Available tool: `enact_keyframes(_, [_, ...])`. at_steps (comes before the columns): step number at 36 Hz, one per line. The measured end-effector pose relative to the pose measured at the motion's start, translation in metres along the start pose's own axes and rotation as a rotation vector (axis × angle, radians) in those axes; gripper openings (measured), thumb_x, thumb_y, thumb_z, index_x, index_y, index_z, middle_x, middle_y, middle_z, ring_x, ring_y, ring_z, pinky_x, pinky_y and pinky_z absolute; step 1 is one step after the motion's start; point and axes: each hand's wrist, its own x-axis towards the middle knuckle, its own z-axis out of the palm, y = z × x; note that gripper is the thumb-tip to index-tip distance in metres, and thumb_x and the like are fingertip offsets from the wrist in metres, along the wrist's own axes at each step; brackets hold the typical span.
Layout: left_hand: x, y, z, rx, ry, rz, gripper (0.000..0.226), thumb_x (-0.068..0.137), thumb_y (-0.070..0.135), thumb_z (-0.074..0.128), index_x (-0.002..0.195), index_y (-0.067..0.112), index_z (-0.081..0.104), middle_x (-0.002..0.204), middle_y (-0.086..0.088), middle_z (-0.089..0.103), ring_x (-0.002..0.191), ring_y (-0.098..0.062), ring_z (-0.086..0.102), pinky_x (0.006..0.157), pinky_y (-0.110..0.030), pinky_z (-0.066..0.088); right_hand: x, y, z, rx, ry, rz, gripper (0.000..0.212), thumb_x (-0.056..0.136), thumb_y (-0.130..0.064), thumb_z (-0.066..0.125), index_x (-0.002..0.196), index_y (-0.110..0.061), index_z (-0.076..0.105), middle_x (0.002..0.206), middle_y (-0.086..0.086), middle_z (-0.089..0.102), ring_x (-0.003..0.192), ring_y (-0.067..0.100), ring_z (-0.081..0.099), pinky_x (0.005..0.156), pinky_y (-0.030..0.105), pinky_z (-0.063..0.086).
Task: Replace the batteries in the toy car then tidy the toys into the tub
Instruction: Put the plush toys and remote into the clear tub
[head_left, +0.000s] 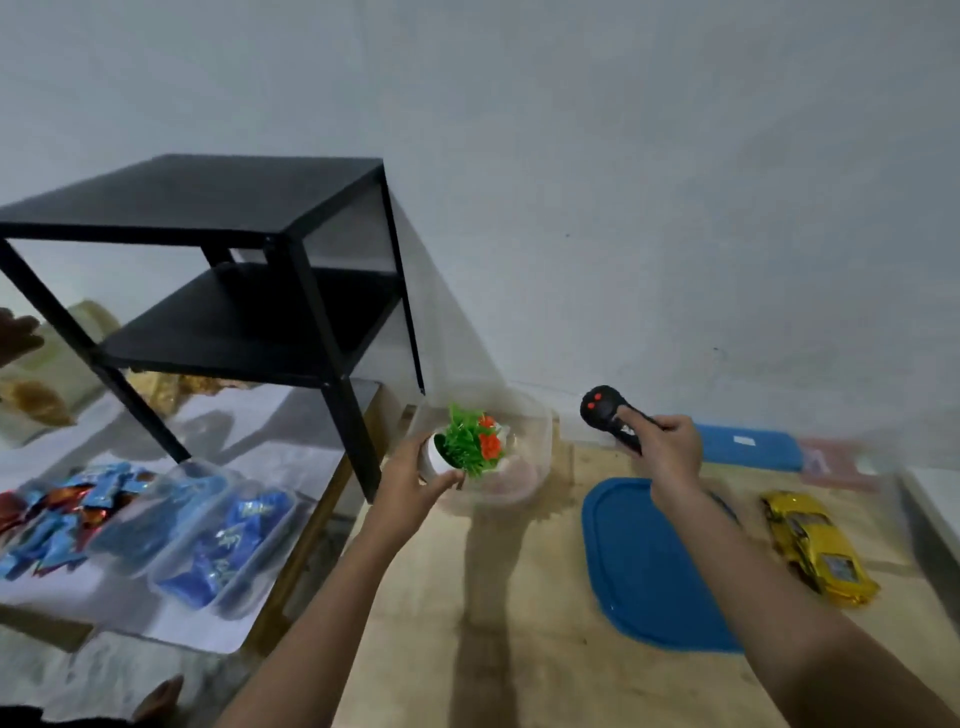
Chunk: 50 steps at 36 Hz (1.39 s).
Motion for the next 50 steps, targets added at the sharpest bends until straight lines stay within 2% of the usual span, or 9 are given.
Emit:
enact_keyframes(4, [0.05, -0.004, 0.001, 0.038, 0.014, -0.011, 0.051, 0.076, 0.023, 0.077, 0.121, 0.017, 0.054, 0.11, 0.002, 0.057, 0.095, -0.009, 0.055, 0.081, -0.02, 0.046, 0.0, 0.003, 0.03, -0.262, 0.03, -0.077, 0.032, 0.073, -0.027, 0.077, 0.079, -0.012, 0.049, 0.079, 0.002, 0.055, 0.08, 0.025, 0.058, 0.072, 0.043, 0.053])
enact_keyframes(7, [0.084, -0.017, 0.006, 0.11, -0.047, -0.055, 0.057, 0.077, 0.028, 0.075, 0.127, 0.014, 0.05, 0.12, -0.007, 0.056, 0.112, -0.022, 0.053, 0.094, -0.037, 0.046, 0.004, 0.009, 0.052, -0.349, 0.021, -0.158, 0.032, 0.072, -0.023, 0.078, 0.075, -0.01, 0.049, 0.076, 0.004, 0.056, 0.073, 0.024, 0.057, 0.06, 0.034, 0.048])
enact_keyframes(15, [0.143, -0.049, 0.034, 0.34, -0.279, -0.13, 0.06, 0.081, 0.031, 0.067, 0.133, 0.015, 0.041, 0.135, -0.008, 0.042, 0.123, -0.025, 0.042, 0.096, -0.029, 0.039, 0.019, 0.039, 0.1, -0.682, -0.109, -0.354, 0.034, 0.075, -0.012, 0.074, 0.081, -0.009, 0.041, 0.073, 0.001, 0.048, 0.065, 0.016, 0.048, 0.048, 0.019, 0.03])
enact_keyframes(19, [0.163, -0.054, 0.048, 0.438, -0.352, -0.16, 0.063, 0.082, 0.034, 0.065, 0.135, 0.014, 0.038, 0.138, -0.009, 0.04, 0.127, -0.026, 0.037, 0.1, -0.028, 0.031, 0.02, 0.056, 0.12, -0.827, -0.19, -0.379, 0.031, 0.081, -0.009, 0.065, 0.086, -0.014, 0.035, 0.084, 0.001, 0.046, 0.07, 0.015, 0.047, 0.049, 0.017, 0.03])
enact_keyframes(25, [0.175, -0.073, 0.065, 0.477, -0.353, -0.112, 0.056, 0.086, 0.035, 0.06, 0.134, 0.011, 0.041, 0.133, -0.014, 0.042, 0.122, -0.029, 0.039, 0.1, -0.032, 0.032, 0.027, 0.065, 0.142, -1.189, -0.175, -0.419, 0.024, 0.089, -0.03, 0.055, 0.104, -0.014, 0.044, 0.106, 0.006, 0.054, 0.092, 0.025, 0.058, 0.064, 0.035, 0.043])
enact_keyframes(31, [0.172, -0.085, 0.076, 0.497, -0.367, -0.163, 0.064, 0.092, 0.036, 0.054, 0.146, 0.017, 0.026, 0.145, -0.016, 0.027, 0.13, -0.032, 0.03, 0.104, -0.032, 0.028, 0.035, 0.066, 0.152, -1.486, -0.194, -0.403, 0.021, 0.095, -0.023, 0.042, 0.115, -0.018, 0.04, 0.117, 0.002, 0.052, 0.097, 0.021, 0.06, 0.059, 0.029, 0.031])
enact_keyframes(39, [0.17, -0.091, 0.076, 0.574, -0.401, -0.034, 0.071, 0.095, 0.035, 0.048, 0.148, 0.006, 0.012, 0.146, -0.017, 0.024, 0.133, -0.032, 0.028, 0.109, -0.037, 0.027, 0.034, 0.078, 0.153, -1.485, -0.331, -0.426, 0.022, 0.095, -0.023, 0.041, 0.113, -0.013, 0.046, 0.113, 0.004, 0.054, 0.098, 0.023, 0.055, 0.067, 0.029, 0.033])
enact_keyframes(45, [0.172, -0.098, 0.07, 0.488, -0.444, 0.059, 0.059, 0.091, 0.025, 0.056, 0.142, 0.005, 0.034, 0.14, -0.019, 0.037, 0.128, -0.038, 0.035, 0.106, -0.042, 0.031, 0.035, 0.083, 0.14, -1.41, -0.528, -0.278, 0.039, 0.086, -0.001, 0.045, 0.124, -0.009, 0.047, 0.118, 0.011, 0.048, 0.099, 0.026, 0.055, 0.071, 0.027, 0.041])
enact_keyframes(50, [0.167, -0.096, 0.074, 0.578, -0.413, -0.056, 0.051, 0.094, 0.029, 0.052, 0.139, 0.011, 0.04, 0.142, -0.019, 0.034, 0.126, -0.036, 0.037, 0.102, -0.039, 0.034, 0.036, 0.086, 0.146, -1.361, -0.537, -0.252, 0.044, 0.087, 0.004, 0.044, 0.129, -0.007, 0.047, 0.122, 0.013, 0.048, 0.097, 0.027, 0.056, 0.076, 0.026, 0.044])
